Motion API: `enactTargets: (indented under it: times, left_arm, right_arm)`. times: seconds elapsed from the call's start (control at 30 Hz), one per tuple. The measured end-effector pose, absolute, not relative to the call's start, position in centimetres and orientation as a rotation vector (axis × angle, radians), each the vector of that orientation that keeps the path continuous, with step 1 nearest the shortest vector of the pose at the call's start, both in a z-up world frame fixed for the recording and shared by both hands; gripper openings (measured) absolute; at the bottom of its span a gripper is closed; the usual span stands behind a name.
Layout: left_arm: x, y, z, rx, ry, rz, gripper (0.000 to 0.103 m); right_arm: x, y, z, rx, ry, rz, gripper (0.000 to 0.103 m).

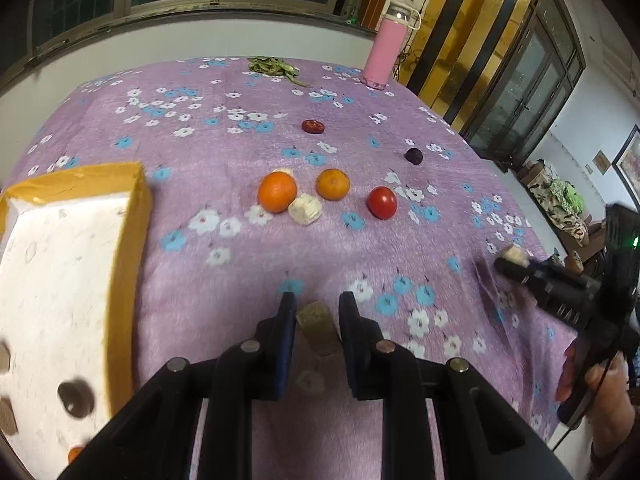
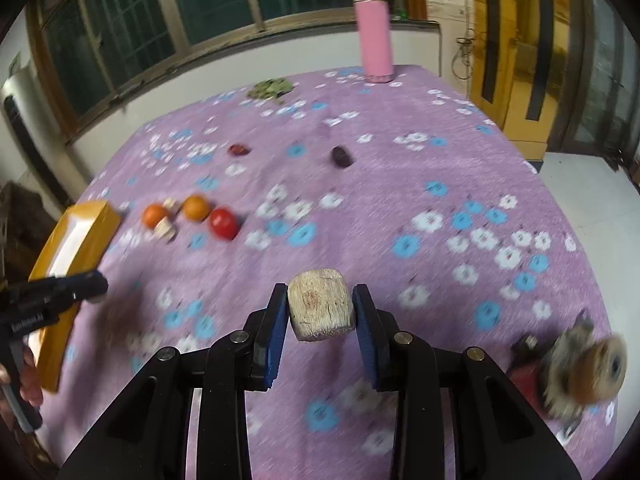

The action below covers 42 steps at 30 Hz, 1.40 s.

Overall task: Organize fruits
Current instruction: 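Carry both pieces into the white tray and open both tools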

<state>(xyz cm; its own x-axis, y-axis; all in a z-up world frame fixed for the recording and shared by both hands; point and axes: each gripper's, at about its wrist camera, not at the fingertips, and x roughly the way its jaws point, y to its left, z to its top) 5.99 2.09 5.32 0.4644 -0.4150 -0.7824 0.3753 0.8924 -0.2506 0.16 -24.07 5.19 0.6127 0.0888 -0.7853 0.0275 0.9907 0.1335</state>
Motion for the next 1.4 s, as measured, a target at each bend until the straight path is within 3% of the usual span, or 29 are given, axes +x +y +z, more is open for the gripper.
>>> enactTargets:
  times: [0.23, 0.8, 1.4]
  left_arm:
    - [4.8, 6.4, 6.5, -0.081, 0.949, -0.438, 0.024]
    - [4.7, 20.8, 8.0, -0.146, 0.89, -0.223, 0.024]
    - [10.5, 27.7, 3.5, -0.127, 0.994, -0.124, 0.024]
  right_arm:
    - [-0.7, -17.8, 4.0, 0.114, 0.96, 0.137, 0.031]
    - [3.5, 0.9, 7.6, -0.02, 0.896, 0.445, 0.031]
    - [8.1, 11.5, 3.3, -0.076, 1.015, 0.527, 0.031]
